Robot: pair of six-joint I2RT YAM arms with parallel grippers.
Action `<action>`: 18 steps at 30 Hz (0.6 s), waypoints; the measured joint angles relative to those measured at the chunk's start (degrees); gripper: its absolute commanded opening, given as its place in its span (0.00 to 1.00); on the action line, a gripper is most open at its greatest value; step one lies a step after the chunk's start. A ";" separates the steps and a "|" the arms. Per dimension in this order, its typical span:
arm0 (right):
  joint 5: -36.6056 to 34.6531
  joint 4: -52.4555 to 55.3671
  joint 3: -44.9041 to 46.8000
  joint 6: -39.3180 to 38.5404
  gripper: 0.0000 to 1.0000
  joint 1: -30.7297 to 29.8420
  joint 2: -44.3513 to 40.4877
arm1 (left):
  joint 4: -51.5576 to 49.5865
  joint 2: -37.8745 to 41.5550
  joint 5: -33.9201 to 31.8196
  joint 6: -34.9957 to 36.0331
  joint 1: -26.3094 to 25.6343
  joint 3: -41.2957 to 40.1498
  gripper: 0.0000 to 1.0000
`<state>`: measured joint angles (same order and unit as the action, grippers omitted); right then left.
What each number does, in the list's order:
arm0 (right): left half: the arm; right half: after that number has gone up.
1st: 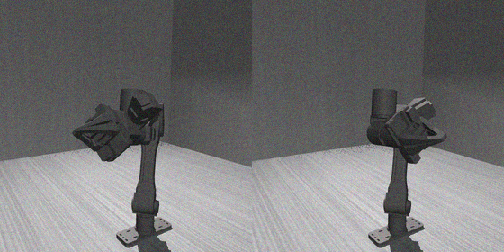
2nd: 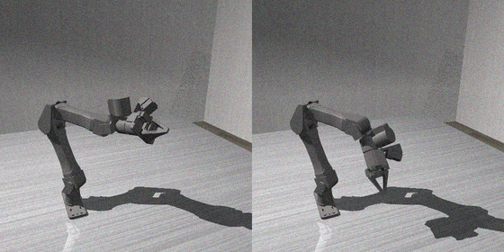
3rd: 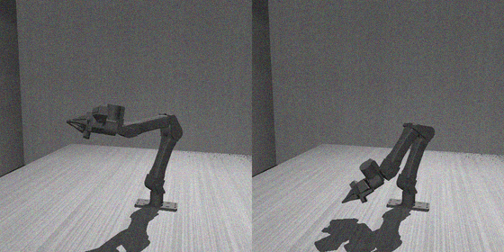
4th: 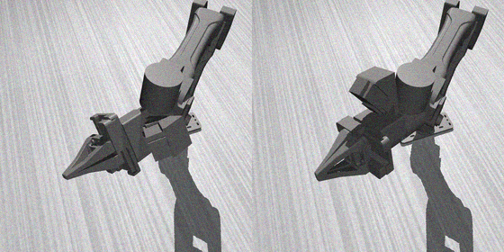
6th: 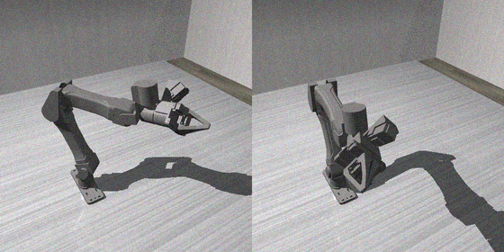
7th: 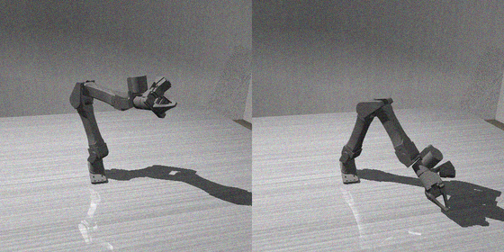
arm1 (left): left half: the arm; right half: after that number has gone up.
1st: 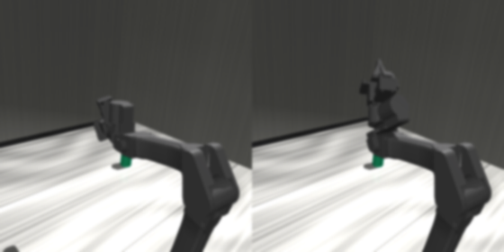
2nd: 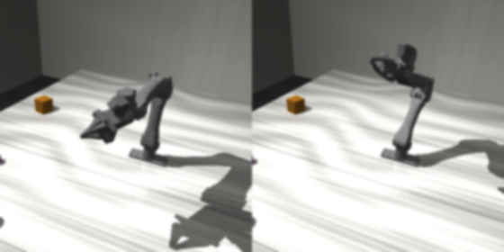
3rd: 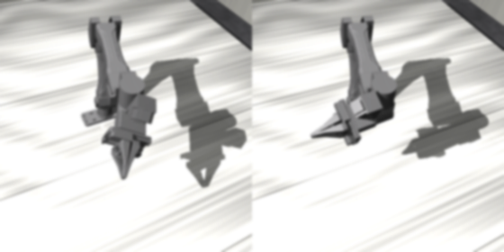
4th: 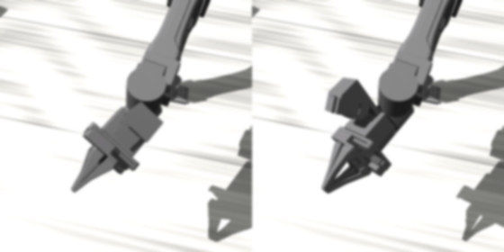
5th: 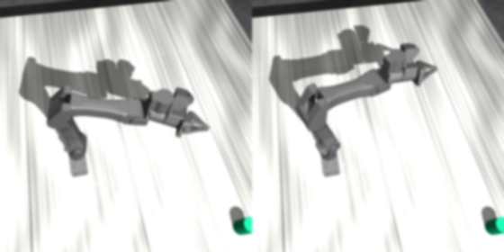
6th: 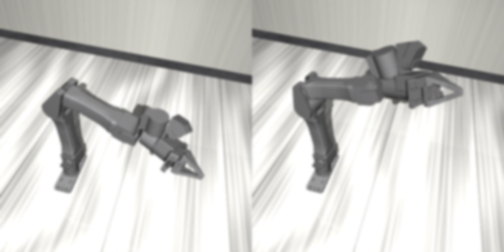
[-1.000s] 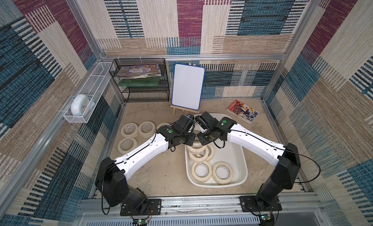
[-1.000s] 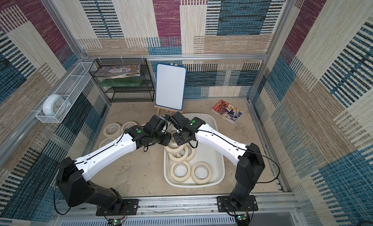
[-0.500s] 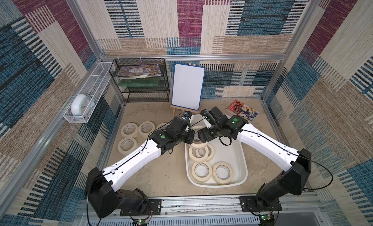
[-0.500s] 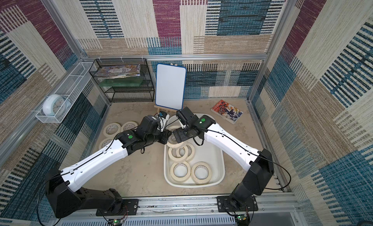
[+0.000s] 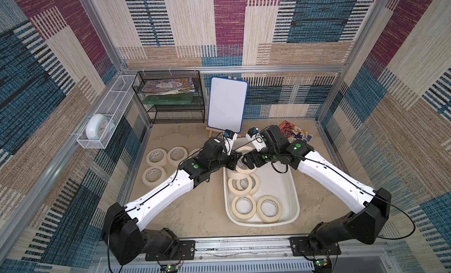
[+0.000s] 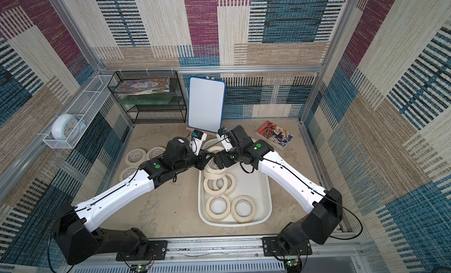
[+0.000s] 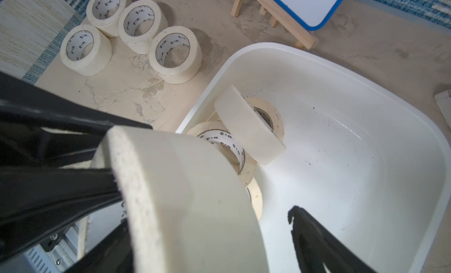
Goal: Take out the art tape in the storage box
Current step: Pick up the art tape from the storage box.
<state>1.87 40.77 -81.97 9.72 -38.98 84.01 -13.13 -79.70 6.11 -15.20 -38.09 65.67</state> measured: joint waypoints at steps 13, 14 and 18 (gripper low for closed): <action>-6.21 -1.66 0.46 5.29 0.99 1.42 0.00 | -10.32 -11.54 -1.42 1.22 -0.31 13.99 0.00; -6.38 -1.73 0.46 5.35 0.99 1.40 0.00 | -11.08 -11.80 -2.01 1.36 -0.63 14.40 0.00; -6.88 -1.68 0.46 5.31 0.99 1.38 0.00 | -12.79 -12.02 -4.55 2.14 -1.53 14.97 0.00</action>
<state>-5.02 39.09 -81.52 15.03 -37.60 84.01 -25.91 -91.72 1.56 -13.06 -39.62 80.64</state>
